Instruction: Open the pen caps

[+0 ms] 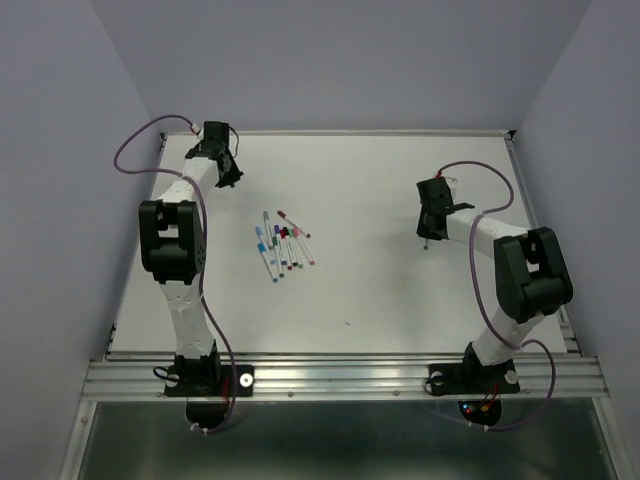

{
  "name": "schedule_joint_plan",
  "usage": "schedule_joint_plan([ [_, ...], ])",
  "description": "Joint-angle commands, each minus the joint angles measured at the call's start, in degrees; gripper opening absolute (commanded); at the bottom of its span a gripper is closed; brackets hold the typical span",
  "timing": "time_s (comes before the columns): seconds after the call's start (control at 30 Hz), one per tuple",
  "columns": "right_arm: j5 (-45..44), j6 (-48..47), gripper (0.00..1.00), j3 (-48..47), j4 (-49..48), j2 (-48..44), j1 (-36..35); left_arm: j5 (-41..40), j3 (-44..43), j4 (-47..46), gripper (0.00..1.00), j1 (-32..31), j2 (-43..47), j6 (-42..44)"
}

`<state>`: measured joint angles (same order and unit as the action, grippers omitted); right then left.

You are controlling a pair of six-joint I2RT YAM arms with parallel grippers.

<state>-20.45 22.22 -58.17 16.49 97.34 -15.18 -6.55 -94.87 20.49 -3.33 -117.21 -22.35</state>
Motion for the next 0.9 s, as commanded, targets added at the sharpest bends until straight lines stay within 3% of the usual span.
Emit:
schedule_joint_plan([
  [0.0,-1.54,-2.09,0.02,-3.61,0.91,1.8,1.12,-3.91,-3.04,2.63,0.0,1.66,-1.53,2.49],
  [0.13,0.84,-2.71,0.02,-5.55,0.91,4.69,1.64,-1.28,-6.72,4.9,0.0,2.8,-6.35,2.49],
  [0.37,0.06,-2.79,0.08,-6.43,0.91,6.55,1.64,-1.89,-5.68,4.82,0.21,2.81,-7.51,2.84],
  [0.57,0.85,-2.27,0.15,-6.69,0.82,7.25,1.64,-1.1,-5.06,5.17,0.23,2.81,-8.39,2.66],
  [0.87,2.69,-2.09,0.25,-6.34,0.82,6.11,1.64,-0.84,-3.13,4.65,0.44,2.81,-8.39,1.87],
])
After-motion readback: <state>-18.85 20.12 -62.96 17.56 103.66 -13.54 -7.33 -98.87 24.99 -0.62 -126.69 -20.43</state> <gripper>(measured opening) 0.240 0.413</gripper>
